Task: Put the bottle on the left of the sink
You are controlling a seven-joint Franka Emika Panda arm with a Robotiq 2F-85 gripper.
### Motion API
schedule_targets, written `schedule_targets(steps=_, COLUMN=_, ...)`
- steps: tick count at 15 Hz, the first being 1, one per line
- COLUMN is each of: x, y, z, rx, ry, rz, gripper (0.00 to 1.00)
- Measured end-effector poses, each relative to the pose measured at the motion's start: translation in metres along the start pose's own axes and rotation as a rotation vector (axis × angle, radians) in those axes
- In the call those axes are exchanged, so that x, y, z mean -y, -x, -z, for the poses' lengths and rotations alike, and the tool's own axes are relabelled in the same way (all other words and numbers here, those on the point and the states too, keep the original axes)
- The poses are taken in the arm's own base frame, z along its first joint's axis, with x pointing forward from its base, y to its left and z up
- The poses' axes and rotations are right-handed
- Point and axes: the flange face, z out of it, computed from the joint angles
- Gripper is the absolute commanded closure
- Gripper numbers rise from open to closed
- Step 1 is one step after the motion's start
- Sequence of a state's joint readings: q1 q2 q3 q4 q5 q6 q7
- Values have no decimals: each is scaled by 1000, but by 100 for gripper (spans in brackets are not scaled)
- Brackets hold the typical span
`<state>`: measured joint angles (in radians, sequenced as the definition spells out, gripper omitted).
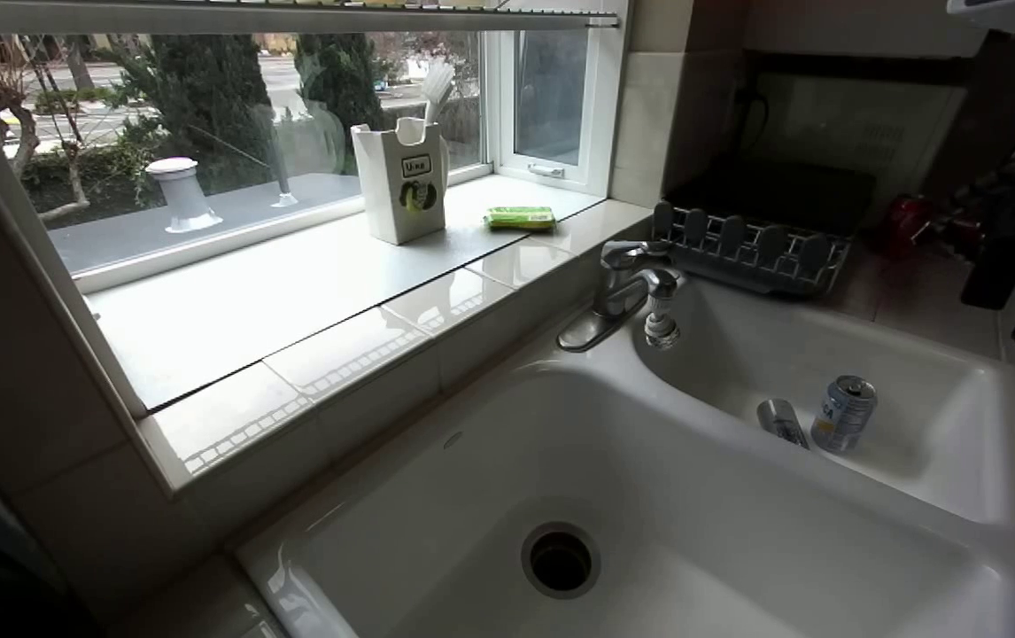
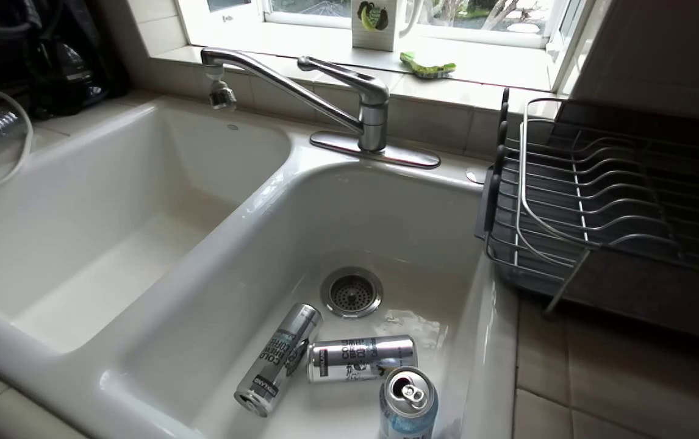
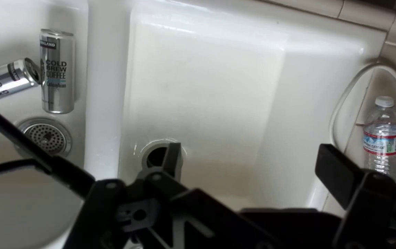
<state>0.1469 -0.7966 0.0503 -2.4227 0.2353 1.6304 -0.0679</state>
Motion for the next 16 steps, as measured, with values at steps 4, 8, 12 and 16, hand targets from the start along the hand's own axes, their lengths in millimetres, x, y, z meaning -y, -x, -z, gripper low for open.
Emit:
schedule_targets(steps=4, x=30, y=-51, z=49, rx=-44, ry=158, rz=150, gripper=0)
schedule_targets(steps=8, x=46, y=-108, z=95, rx=-96, ry=310, rz=287, gripper=0)
schedule_targets(steps=12, x=48, y=-151, z=116, rx=-119, ry=364, rz=336, gripper=0)
schedule_targets(steps=16, x=48, y=-156, z=116, rx=-118, ry=366, rz=343, gripper=0)
